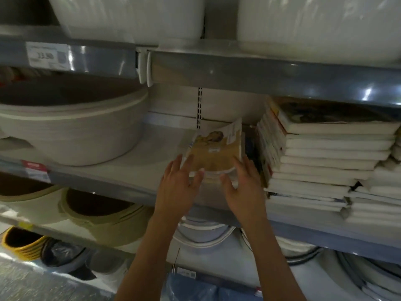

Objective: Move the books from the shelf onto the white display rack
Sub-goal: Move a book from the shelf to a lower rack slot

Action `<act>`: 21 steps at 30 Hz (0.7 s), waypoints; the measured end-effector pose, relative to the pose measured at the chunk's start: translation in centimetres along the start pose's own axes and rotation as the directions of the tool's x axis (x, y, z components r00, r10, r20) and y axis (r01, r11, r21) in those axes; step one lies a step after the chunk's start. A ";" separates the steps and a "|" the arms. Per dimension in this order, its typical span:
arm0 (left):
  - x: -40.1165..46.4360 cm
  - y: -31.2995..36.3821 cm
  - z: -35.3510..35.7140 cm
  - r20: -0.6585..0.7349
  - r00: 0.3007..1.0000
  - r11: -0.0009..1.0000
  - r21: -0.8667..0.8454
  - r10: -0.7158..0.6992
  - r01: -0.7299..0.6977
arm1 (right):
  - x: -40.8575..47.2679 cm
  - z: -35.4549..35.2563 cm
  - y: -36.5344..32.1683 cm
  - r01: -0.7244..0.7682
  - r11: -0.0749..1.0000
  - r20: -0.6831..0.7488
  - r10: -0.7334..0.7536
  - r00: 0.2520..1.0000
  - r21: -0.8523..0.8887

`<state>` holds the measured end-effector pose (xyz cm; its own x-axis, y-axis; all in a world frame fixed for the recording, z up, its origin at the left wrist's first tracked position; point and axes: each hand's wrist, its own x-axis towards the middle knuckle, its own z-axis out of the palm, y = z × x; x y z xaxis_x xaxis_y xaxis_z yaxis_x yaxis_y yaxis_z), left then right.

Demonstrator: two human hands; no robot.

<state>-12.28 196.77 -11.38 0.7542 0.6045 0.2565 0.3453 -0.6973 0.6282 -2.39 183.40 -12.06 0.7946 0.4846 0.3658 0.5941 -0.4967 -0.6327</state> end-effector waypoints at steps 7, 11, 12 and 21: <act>6.0 -1.9 2.5 0.200 0.979 0.999 0.013 -0.032 0.030 | 1.5 2.2 0.0 -0.236 0.969 -0.096 0.229 0.969 -0.077; 7.1 -2.1 3.3 0.187 0.970 0.984 -0.063 -0.153 0.168 | 1.3 3.0 0.3 -0.326 0.934 -0.101 0.313 0.944 -0.148; 7.2 -1.9 3.1 0.175 0.970 0.977 -0.102 -0.167 0.187 | 1.2 3.1 0.3 -0.336 0.929 -0.115 0.321 0.940 -0.155; 6.1 -0.2 2.5 0.044 0.996 0.887 -0.454 -0.072 0.084 | 1.8 2.7 0.0 -0.340 0.906 -0.134 0.316 0.939 -0.251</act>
<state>-6.33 199.63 -11.79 0.7512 0.6355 0.1781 0.1160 -0.3928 0.9123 -1.26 186.19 -13.23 0.9508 0.2019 0.2352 0.2992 -0.7960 -0.5262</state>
